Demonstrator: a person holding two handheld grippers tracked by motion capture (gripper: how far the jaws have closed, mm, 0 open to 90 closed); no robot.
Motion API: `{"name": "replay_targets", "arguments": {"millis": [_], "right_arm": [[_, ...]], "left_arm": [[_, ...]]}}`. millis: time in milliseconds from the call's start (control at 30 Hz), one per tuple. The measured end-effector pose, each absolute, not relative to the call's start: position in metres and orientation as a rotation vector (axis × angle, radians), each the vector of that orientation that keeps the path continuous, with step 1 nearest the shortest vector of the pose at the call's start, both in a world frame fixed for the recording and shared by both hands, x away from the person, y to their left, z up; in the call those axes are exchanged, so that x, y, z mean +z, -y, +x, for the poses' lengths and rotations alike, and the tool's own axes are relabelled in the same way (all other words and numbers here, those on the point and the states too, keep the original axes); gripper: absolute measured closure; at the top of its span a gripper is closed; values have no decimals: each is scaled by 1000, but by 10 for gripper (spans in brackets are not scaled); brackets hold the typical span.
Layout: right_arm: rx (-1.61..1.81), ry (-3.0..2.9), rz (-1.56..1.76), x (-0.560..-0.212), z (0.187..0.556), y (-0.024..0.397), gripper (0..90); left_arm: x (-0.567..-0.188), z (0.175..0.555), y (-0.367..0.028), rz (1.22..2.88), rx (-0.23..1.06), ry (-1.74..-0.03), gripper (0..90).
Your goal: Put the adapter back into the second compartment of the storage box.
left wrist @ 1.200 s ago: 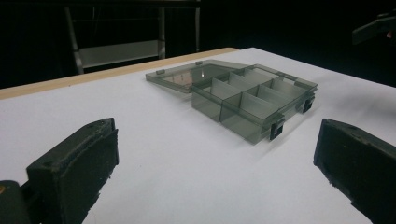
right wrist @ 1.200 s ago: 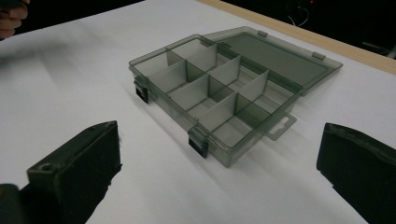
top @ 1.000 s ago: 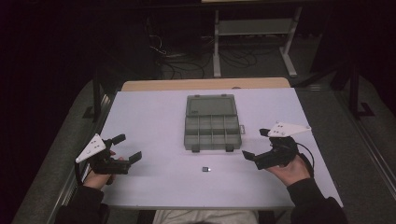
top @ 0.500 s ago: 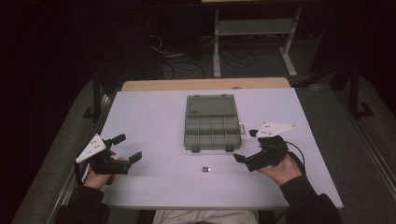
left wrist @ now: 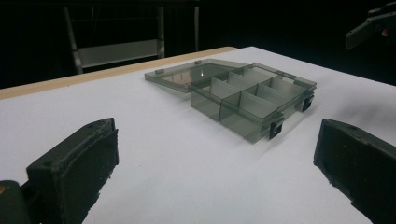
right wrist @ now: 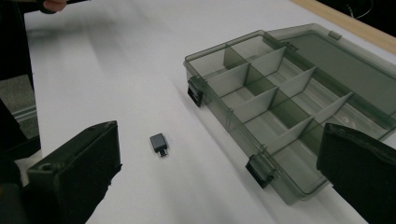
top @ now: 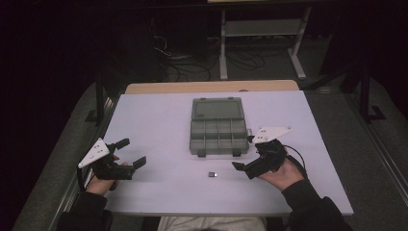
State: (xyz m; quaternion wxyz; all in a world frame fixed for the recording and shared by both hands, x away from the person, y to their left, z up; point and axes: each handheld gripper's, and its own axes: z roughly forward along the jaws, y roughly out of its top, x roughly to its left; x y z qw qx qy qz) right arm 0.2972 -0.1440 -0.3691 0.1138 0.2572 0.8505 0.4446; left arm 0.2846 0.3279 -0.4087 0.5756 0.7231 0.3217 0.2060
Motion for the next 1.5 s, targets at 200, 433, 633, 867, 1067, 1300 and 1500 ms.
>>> {"name": "replay_targets", "arguments": {"millis": [200,433,633,867,1067,1300,1500], "right_arm": [[1295,-2518,732,-371,298,137,0],[1280,-2549,711,-373,298,129,0],[1267,-2578,693,-375,299,123,0],[1253,-2614,672,-379,299,114,0],[1245,-2635,654,-382,299,110,0],[1223,-2678,624,-386,300,102,0],[1209,-2703,598,-388,300,95,0]], "left_arm": [[-409,285,-328,1695,482,-751,0],[-409,285,-327,1697,482,-750,0],[-409,285,-327,1699,482,-748,0],[-409,285,-327,1698,480,-746,0],[-409,285,-327,1699,480,-746,0],[-409,285,-327,1702,479,-746,0],[-409,285,-326,1701,479,-744,0]]}}
